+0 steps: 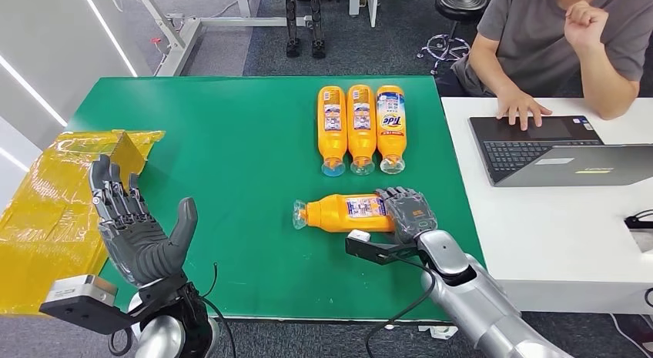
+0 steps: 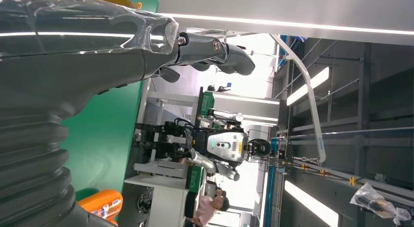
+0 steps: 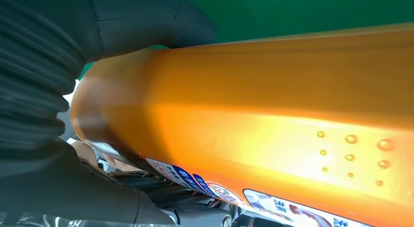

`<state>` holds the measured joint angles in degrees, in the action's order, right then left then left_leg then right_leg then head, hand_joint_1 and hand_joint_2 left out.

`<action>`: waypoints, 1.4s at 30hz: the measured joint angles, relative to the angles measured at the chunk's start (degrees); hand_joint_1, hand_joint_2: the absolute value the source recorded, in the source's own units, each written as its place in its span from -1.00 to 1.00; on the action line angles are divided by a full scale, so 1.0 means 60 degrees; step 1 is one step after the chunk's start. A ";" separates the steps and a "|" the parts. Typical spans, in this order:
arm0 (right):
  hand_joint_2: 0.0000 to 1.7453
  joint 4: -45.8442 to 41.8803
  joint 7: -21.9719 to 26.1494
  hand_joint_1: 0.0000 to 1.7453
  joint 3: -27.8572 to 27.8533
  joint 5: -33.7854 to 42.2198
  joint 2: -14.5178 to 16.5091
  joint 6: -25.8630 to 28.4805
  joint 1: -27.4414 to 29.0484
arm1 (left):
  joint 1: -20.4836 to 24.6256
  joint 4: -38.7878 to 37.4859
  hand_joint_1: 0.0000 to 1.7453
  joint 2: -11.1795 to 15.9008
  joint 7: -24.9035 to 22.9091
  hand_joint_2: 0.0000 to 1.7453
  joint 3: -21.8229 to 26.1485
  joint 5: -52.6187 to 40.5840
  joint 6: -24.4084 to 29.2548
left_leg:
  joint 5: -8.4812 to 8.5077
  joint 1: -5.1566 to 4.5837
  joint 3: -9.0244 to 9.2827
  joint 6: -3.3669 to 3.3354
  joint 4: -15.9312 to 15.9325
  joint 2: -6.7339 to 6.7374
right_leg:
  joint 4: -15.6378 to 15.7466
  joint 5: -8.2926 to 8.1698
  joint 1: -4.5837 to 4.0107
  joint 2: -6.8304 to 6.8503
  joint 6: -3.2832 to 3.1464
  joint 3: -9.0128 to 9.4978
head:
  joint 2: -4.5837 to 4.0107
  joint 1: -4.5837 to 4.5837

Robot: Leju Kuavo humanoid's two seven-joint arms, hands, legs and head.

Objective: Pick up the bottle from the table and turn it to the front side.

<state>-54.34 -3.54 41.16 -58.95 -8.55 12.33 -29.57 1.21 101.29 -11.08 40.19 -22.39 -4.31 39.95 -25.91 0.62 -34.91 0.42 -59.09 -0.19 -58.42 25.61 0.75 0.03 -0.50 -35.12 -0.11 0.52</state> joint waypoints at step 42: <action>1.00 0.0000 0.0000 1.00 0.0000 0.0000 0.0000 0.0000 0.0000 | 0.0000 0.0000 -1.00 0.0000 0.0000 1.00 0.0000 0.0000 0.0000 | 0.0000 0.0000 -0.0006 0.0000 0.0000 0.0000 | 0.0000 0.0000 0.0000 0.0000 0.0000 -0.0006 | 0.0000 0.0000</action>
<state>-54.34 -3.54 41.16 -58.95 -8.55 12.33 -29.57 1.21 101.29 -11.08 40.19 -22.39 -4.31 39.95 -25.91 0.62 -34.94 0.42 -59.09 -0.19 -58.42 25.61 0.75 0.03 -0.50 -35.16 -0.11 0.52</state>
